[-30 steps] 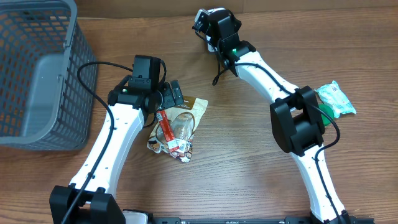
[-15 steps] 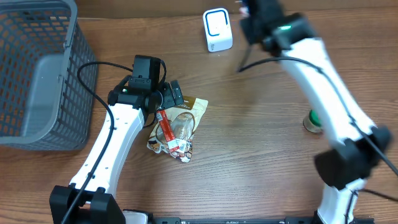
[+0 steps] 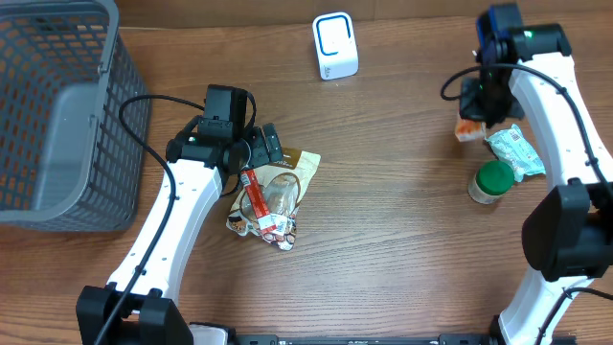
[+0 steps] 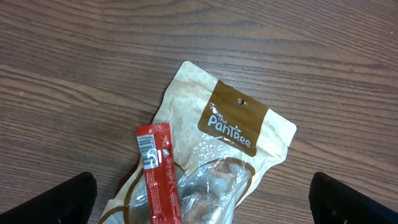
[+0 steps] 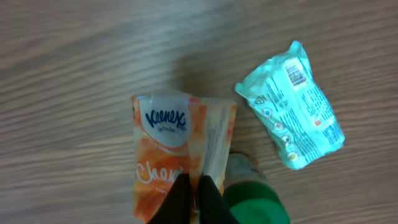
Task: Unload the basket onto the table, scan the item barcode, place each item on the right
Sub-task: 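Carry the Kleenex pack to the right side and release it, then move the right gripper to the snack bag and grasp the red stick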
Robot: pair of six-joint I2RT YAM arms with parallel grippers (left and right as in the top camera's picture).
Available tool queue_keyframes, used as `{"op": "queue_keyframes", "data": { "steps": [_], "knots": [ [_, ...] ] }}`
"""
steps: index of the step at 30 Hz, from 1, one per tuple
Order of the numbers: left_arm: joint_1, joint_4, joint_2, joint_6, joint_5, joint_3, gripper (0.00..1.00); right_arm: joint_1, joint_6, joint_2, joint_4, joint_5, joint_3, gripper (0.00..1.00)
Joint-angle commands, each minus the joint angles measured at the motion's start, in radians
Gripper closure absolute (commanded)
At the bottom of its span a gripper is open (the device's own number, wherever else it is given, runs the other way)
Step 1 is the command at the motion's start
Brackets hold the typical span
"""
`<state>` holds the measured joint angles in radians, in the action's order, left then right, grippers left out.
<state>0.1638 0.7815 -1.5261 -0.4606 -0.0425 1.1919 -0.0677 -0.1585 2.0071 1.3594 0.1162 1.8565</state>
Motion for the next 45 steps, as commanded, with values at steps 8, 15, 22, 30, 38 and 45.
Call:
{"op": "queue_keyframes", "data": {
  "steps": [8,15,22,30,38,45],
  "knots": [
    [0.0,0.0,0.01,0.023,-0.013,0.017,0.0,0.053,-0.017,0.004,-0.187,-0.011,-0.219,0.67],
    [0.0,0.0,0.01,0.023,-0.013,0.017,0.0,0.04,-0.018,0.001,-0.184,-0.071,-0.217,0.5],
    [0.0,0.0,0.01,0.023,-0.013,0.017,0.0,-0.082,-0.01,-0.002,-0.199,-0.494,-0.217,0.49],
    [0.0,0.0,0.01,0.023,-0.013,0.017,0.0,-0.351,-0.01,-0.002,-0.229,-0.503,-0.217,0.47],
    [0.0,0.0,0.01,0.023,-0.013,0.017,0.0,-0.568,-0.018,-0.002,-0.259,-0.502,-0.219,0.47],
    [0.0,0.0,0.01,0.023,-0.013,0.017,0.01,-0.623,-0.078,-0.002,-0.33,-0.499,-0.219,0.47]
  ]
}}
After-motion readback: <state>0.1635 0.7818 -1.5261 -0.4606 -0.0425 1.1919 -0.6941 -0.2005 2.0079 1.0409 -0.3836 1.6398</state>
